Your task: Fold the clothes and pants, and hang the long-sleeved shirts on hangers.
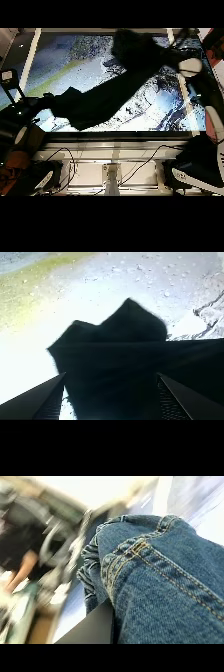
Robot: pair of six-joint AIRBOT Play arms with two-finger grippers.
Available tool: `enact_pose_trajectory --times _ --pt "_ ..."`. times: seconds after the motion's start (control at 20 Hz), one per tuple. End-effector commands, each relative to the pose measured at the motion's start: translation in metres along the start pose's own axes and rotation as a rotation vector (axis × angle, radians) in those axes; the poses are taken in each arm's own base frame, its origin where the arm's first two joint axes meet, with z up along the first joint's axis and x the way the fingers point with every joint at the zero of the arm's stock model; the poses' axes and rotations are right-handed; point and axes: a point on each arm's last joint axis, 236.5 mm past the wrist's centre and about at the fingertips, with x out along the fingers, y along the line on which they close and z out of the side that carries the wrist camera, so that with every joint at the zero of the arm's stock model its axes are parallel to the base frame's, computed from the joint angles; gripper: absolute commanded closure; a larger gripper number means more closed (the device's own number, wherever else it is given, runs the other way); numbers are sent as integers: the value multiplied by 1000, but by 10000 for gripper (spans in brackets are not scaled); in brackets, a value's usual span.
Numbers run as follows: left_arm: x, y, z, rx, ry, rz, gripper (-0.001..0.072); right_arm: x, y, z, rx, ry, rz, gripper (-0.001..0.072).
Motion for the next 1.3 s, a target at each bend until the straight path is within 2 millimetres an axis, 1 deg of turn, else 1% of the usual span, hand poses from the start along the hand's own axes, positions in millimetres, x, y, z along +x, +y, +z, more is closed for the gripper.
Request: enact_pose_trajectory --times 0.0,0.05,0.1,0.15,0.2,0.3,0.45,0.55,0.65,0.7,0.75,0.8,0.85,1.0,1.05,1.2,1.25 --pt "14 5 -31 -71 72 18 112 -37 -84 43 101 -52 -198 657" --pt "20 6 -47 -135 105 24 112 -46 -107 49 143 -79 -251 657" --pt "27 0 -63 -216 137 6 112 -54 -124 54 163 -103 -287 657" --pt "33 -13 -76 -287 163 -44 112 -58 -135 55 177 -112 -307 657" --pt "37 -35 -87 -360 183 -134 112 -60 -143 55 185 -109 -323 657" --pt "45 -68 -104 -492 227 -266 112 -61 -149 54 175 -108 -339 656" --pt "58 -88 -137 -486 339 -310 112 -62 -150 57 160 -120 -343 656" --pt "57 -117 -152 -470 417 -402 113 -62 -151 59 149 -129 -346 656" --pt "57 -142 -172 -470 508 -472 113 -63 -152 60 136 -131 -353 656" --pt "62 -149 -184 -471 551 -480 113 -63 -152 61 135 -132 -354 656" --pt "69 -153 -192 -483 572 -477 117 -63 -152 61 134 -132 -355 656" --pt "78 -155 -197 -495 580 -469 201 -63 -152 61 133 -132 -355 656" --pt "86 -156 -199 -507 580 -459 240 -63 -152 61 132 -132 -356 656" --pt "102 -160 -203 -480 594 -449 239 -64 -154 62 115 -133 -366 657" --pt "109 -161 -200 -484 582 -438 240 -64 -155 62 113 -134 -368 656" --pt "130 -162 -180 -497 511 -416 240 -65 -156 62 107 -134 -371 656" --pt "136 -162 -176 -501 494 -406 240 -65 -156 62 105 -135 -373 656"
